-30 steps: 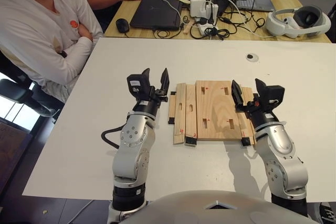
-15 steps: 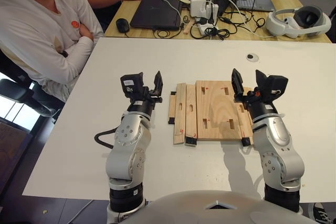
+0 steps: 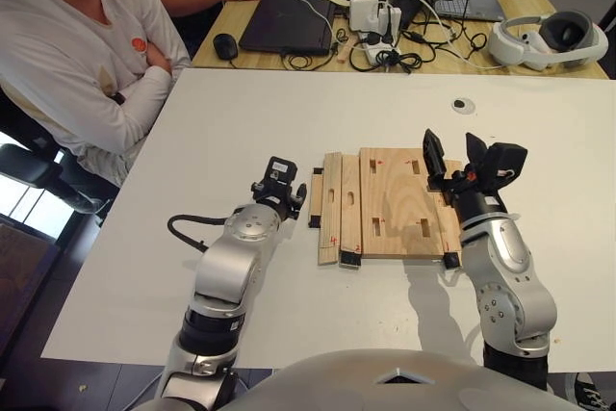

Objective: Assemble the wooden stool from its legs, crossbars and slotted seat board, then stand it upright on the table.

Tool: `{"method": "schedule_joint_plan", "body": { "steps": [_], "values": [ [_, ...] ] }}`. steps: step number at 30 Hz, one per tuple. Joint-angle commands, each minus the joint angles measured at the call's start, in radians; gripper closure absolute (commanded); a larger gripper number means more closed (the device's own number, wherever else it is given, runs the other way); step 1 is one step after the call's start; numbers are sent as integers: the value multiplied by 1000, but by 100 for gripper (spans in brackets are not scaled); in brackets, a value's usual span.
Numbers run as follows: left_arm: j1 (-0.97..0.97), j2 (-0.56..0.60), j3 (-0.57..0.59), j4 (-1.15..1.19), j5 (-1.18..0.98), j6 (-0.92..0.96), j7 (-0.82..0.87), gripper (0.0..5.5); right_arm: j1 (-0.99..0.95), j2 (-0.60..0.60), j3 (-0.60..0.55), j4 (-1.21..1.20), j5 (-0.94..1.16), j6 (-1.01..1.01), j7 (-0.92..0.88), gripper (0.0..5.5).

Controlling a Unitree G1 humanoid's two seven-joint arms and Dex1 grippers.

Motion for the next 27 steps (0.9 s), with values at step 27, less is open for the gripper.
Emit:
{"method": "schedule_joint_plan", "body": {
  "steps": [27],
  "values": [
    [-105, 47, -208, 160, 39, 58, -120, 267, -17, 29, -1, -3, -15, 3, -23, 150]
  ]
}}
